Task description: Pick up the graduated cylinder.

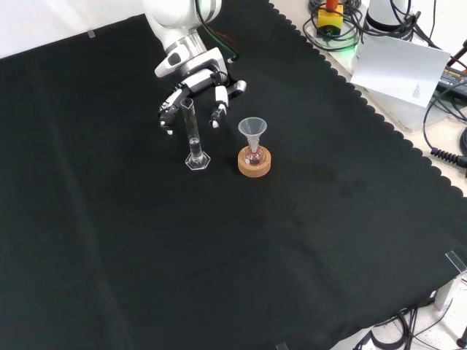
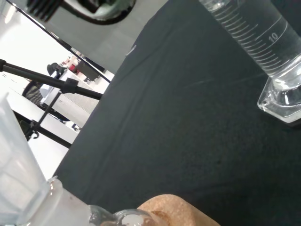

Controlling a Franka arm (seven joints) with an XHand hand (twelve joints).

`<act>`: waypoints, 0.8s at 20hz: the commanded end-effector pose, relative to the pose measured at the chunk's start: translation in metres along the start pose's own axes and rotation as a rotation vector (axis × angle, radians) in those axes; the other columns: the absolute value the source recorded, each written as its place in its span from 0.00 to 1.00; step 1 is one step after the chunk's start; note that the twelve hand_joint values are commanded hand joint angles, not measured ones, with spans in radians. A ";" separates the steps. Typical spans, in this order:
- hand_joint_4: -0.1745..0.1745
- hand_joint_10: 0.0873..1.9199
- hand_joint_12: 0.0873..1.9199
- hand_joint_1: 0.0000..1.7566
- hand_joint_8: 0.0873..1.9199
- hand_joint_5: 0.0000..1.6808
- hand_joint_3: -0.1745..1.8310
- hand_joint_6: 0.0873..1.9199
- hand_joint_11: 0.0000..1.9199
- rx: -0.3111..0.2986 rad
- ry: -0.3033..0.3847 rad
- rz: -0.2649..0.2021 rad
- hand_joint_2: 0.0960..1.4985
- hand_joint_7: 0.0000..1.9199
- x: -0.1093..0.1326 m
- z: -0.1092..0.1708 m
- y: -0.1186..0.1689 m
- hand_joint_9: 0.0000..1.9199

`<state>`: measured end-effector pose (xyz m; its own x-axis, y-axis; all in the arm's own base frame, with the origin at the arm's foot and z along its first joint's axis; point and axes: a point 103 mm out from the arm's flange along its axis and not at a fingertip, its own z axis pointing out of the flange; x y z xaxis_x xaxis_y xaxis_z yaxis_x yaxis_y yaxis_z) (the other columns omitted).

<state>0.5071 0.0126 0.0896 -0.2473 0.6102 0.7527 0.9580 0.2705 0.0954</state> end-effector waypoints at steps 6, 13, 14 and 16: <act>0.51 0.28 0.68 0.53 0.30 0.25 0.35 0.00 0.18 -0.021 0.093 -0.044 0.43 0.19 0.000 0.013 0.012 0.30; 0.50 0.28 0.67 0.54 0.30 0.26 0.36 0.00 0.19 -0.026 0.115 -0.041 0.43 0.20 -0.003 0.018 0.014 0.32; 0.50 0.27 0.67 0.54 0.30 0.27 0.36 0.00 0.20 -0.027 0.116 -0.039 0.43 0.20 -0.004 0.018 0.013 0.33; 0.50 0.27 0.67 0.54 0.30 0.29 0.36 0.00 0.20 -0.031 0.119 -0.035 0.43 0.21 -0.004 0.021 0.013 0.34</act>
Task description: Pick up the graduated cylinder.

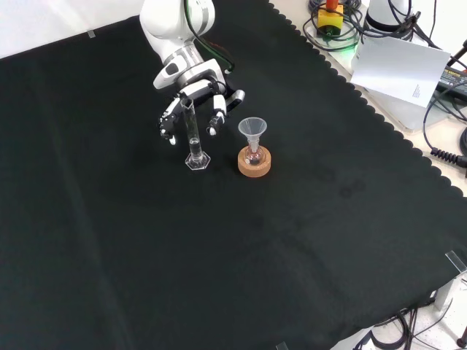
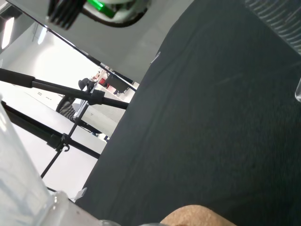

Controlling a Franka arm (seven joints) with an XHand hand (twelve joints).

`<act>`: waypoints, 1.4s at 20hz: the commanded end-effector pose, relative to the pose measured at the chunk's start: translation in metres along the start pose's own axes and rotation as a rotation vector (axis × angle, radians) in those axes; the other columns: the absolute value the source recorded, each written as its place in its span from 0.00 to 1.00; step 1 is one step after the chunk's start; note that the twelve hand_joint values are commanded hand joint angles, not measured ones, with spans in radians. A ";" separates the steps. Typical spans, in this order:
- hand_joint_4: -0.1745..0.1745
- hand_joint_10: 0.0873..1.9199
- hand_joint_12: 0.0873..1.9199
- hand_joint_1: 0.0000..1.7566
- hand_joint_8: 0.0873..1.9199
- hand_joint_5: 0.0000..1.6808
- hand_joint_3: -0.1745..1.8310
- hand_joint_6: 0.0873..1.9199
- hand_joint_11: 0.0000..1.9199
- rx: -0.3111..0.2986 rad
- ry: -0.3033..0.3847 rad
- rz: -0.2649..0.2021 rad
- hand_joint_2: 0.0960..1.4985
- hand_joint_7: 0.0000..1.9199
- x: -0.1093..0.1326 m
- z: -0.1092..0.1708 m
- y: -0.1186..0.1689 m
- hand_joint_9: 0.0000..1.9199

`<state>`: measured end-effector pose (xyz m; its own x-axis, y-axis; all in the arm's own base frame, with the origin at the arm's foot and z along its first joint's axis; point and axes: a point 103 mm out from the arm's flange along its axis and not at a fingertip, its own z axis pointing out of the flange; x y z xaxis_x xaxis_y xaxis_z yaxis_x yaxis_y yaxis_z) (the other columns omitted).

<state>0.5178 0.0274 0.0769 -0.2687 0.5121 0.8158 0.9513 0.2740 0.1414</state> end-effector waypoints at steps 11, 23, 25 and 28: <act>0.51 0.25 0.65 0.56 0.29 0.36 0.38 0.02 0.23 -0.028 0.068 0.009 0.44 0.23 -0.004 0.009 -0.002 0.37; 0.51 0.24 0.64 0.55 0.29 0.31 0.38 0.02 0.23 -0.049 0.100 0.010 0.44 0.24 -0.005 0.015 0.001 0.37; 0.51 0.24 0.64 0.55 0.29 0.31 0.38 0.02 0.23 -0.058 0.105 0.009 0.44 0.25 -0.004 0.015 0.001 0.37; 0.52 0.24 0.64 0.55 0.29 0.33 0.38 0.03 0.24 -0.076 0.116 0.008 0.45 0.26 -0.002 0.012 0.000 0.39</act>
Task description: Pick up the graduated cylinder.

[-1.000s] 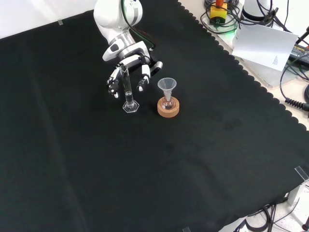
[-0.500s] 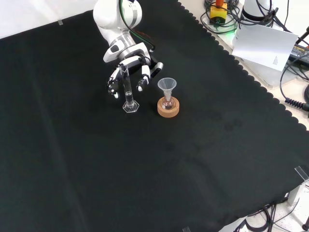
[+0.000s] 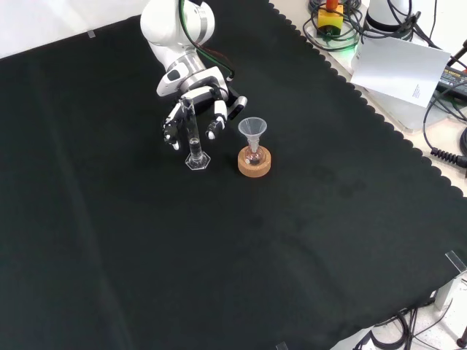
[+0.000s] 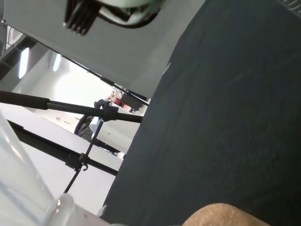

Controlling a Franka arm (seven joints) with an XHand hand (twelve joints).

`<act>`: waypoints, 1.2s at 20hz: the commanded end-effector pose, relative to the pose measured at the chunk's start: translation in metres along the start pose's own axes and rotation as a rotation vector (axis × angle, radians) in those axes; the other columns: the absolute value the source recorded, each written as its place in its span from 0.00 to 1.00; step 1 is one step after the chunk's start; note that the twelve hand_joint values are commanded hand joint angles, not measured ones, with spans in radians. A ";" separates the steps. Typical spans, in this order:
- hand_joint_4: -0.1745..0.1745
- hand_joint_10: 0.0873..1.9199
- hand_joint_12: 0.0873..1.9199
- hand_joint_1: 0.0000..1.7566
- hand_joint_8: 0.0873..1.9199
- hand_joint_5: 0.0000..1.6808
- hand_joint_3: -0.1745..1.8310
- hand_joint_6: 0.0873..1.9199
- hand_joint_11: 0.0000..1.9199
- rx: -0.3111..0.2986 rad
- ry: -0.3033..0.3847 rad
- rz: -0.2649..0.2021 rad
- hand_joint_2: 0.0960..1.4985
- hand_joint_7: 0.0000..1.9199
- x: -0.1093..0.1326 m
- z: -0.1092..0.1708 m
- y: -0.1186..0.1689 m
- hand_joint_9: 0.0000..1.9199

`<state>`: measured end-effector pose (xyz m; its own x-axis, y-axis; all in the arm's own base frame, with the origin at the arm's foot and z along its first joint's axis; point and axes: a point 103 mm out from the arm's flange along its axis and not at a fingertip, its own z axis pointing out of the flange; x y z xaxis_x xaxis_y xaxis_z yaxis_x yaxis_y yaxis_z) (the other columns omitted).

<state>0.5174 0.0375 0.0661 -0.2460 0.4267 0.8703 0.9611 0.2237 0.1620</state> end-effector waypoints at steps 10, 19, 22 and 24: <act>0.56 0.21 0.62 0.55 0.28 0.35 0.37 0.16 0.27 -0.063 0.050 -0.011 0.47 0.29 0.005 -0.008 -0.004 0.42; 0.56 0.20 0.62 0.56 0.28 0.32 0.37 0.22 0.28 -0.058 0.068 -0.013 0.47 0.29 0.005 -0.002 -0.003 0.43; 0.55 0.20 0.62 0.57 0.28 0.31 0.37 0.23 0.28 -0.060 0.071 -0.011 0.46 0.28 0.003 0.000 -0.002 0.43; 0.55 0.20 0.62 0.59 0.28 0.31 0.37 0.23 0.28 -0.062 0.078 -0.010 0.47 0.28 0.004 -0.001 -0.002 0.43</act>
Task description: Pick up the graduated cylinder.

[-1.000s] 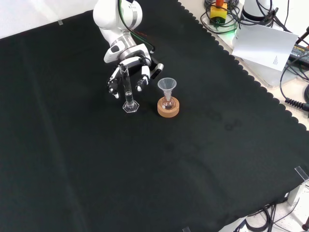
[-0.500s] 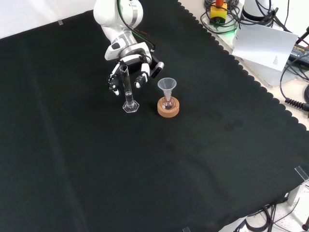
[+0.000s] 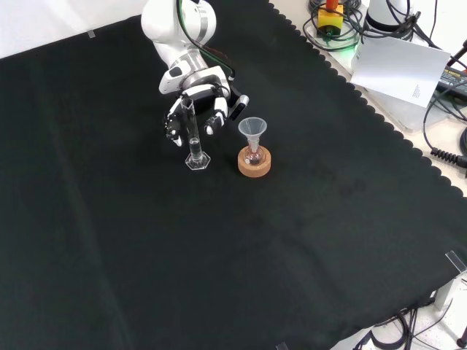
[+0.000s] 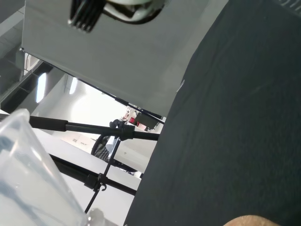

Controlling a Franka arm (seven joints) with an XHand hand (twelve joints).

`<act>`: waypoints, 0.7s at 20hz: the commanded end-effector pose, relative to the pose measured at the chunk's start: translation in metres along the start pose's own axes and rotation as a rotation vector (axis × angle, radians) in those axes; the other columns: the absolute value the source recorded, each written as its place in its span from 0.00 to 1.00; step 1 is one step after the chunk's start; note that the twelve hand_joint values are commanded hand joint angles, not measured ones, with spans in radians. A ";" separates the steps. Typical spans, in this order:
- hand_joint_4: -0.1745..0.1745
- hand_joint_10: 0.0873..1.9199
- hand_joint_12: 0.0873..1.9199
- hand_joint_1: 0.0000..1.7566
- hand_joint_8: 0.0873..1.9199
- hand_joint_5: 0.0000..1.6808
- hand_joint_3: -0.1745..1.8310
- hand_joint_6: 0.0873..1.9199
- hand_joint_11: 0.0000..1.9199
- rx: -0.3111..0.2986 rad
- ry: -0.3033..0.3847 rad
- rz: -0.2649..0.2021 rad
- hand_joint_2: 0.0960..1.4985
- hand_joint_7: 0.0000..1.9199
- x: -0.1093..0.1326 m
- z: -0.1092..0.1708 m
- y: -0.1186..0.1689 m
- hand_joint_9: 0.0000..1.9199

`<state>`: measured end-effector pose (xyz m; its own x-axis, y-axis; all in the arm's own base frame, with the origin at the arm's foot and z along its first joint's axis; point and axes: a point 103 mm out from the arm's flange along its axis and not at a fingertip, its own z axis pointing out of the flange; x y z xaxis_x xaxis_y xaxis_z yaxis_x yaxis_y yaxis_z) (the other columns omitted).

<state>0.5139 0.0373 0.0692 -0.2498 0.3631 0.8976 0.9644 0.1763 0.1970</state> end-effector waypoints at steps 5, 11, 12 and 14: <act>0.55 0.20 0.61 0.62 0.28 0.30 0.39 0.26 0.29 -0.016 0.014 0.006 0.50 0.28 -0.002 0.001 0.001 0.44; 0.55 0.19 0.60 0.65 0.29 0.30 0.40 0.29 0.31 -0.019 0.005 0.006 0.52 0.29 -0.001 0.002 0.002 0.46; 0.55 0.19 0.60 0.65 0.29 0.30 0.40 0.29 0.31 -0.018 0.005 0.008 0.52 0.29 -0.002 0.002 0.002 0.46; 0.55 0.19 0.60 0.66 0.29 0.30 0.40 0.30 0.31 -0.022 0.008 0.011 0.51 0.29 -0.001 0.002 0.002 0.46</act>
<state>0.5163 0.0391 0.0682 -0.2434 0.3603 0.9005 0.9675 0.1561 0.1990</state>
